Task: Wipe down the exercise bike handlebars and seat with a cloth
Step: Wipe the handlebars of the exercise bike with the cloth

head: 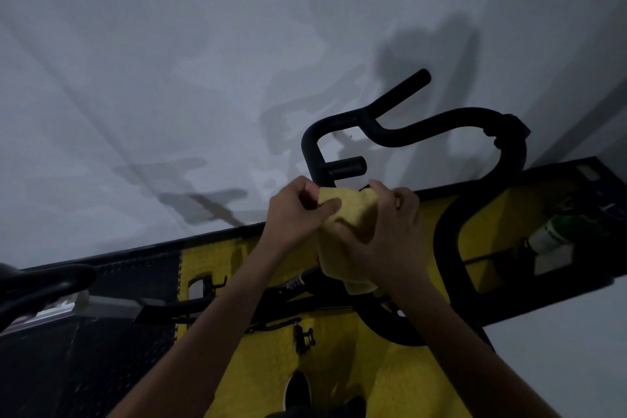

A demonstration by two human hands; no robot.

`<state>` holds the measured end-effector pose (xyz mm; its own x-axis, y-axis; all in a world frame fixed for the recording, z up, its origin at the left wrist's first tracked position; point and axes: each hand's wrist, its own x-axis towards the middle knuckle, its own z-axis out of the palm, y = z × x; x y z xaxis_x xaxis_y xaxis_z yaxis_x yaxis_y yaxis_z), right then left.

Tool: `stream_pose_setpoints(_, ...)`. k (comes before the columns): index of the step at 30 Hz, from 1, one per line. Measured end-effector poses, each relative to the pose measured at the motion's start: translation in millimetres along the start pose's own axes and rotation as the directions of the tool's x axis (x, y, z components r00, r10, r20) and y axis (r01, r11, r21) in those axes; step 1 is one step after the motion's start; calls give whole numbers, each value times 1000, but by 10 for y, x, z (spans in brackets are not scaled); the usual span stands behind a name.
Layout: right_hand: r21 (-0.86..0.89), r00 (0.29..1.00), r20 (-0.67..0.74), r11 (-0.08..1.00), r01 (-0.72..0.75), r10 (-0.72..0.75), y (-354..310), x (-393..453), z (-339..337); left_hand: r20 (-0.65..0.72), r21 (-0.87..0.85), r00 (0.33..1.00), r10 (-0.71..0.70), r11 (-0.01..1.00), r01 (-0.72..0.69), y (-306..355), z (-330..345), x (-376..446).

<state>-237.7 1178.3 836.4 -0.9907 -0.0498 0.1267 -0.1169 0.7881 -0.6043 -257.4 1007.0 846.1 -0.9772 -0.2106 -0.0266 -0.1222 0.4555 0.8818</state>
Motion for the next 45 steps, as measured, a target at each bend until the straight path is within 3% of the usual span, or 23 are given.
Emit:
stream_pose_setpoints(6,61,999,46,998,16,-19,40,13,168,-78,16,997,-24,1000,25,-58,63,156)
stream_pose_setpoints(12,-252,971,-168,959,126,-171,57,240,117,-67,70,997,38,997,-34,-231,-14,259)
stream_pose_setpoints(17,-306,895,-250,907,289,-370,-56,446,185,-36,35,999,-10,999,11,-242,-91,365)
stream_pose_setpoints(22,-555,958,-86,811,183,-275,-242,464,393,-34,-64,996,-86,994,83,-118,-79,610)
stream_pose_setpoints(27,-497,920,-157,834,240,-358,-244,355,408,24,4,986,-164,986,164,50,101,1012)
stream_pose_setpoints(31,-513,935,-84,820,255,-343,-133,99,509,50,224,963,-265,943,248,72,314,1248)
stream_pose_setpoints(35,-437,916,-7,826,358,-401,63,-263,531,169,33,914,-369,929,369,10,338,1374)
stream_pose_setpoints(38,-352,914,-17,858,374,-406,103,-387,529,176,-30,911,-374,923,384,-11,346,1370)
stream_pose_setpoints(45,-448,920,-63,835,320,-386,-129,184,560,168,-150,917,-362,910,387,-113,377,1339)
